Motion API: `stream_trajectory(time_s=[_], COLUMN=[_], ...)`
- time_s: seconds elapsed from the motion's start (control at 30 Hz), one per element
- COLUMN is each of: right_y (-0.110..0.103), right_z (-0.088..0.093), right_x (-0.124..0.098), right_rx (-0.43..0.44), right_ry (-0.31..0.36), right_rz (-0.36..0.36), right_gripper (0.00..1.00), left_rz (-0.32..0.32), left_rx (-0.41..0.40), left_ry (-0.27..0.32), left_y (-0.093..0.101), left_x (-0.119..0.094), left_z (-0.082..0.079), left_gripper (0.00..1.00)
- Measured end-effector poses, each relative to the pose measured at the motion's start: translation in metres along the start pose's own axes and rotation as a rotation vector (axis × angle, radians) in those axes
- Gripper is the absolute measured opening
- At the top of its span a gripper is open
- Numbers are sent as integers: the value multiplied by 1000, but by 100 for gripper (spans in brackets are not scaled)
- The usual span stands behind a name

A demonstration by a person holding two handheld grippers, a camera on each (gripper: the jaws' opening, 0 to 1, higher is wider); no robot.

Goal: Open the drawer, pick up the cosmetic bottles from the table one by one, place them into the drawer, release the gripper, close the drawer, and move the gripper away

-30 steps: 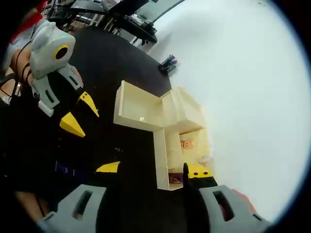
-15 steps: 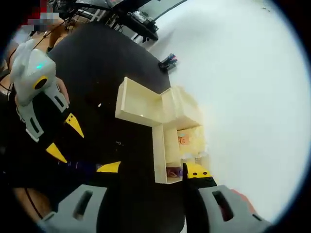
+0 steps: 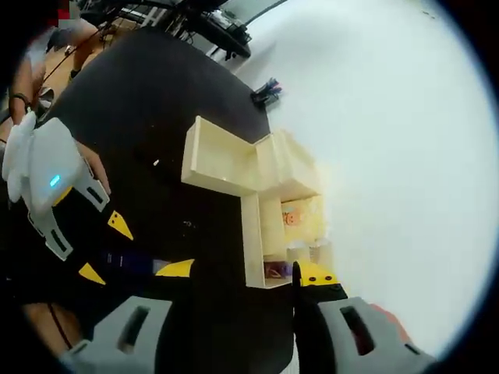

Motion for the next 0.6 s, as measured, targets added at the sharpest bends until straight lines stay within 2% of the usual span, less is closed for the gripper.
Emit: stream_trajectory(time_s=[0.1,0.23,0.33,0.4,0.6], right_y=[-2,-6,-5,-5,-4], right_z=[1,2,1,1,0], right_x=[-1,-1,0,1,3], right_rx=[0,-2,-2,-4,-9], right_ry=[2,5,5,5,0], right_rz=[-2,-4,-6,-7,-13], right_gripper=[44,44,44,44,44], left_rz=[0,-77,-106,-87,-31], left_rx=[1,105,135,106,104], left_ry=[2,-2,-4,-2,9], left_y=[-4,-21,-30,-32,-25], left_x=[-3,-12,-15,-14,0], left_z=[0,-3,-3,-5,-11], left_gripper=[47,43,40,41,38])
Point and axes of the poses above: the point that each gripper's makers call its tool centre point, and the gripper's own axes: x roughly forward along the fingers, y roughly to its right, z roughly out of its underside, the point moved 7 cm from there along -x, roughly backward along the fingers, and after that the axes turned 4 degrees about y, right-handed, at the moved point
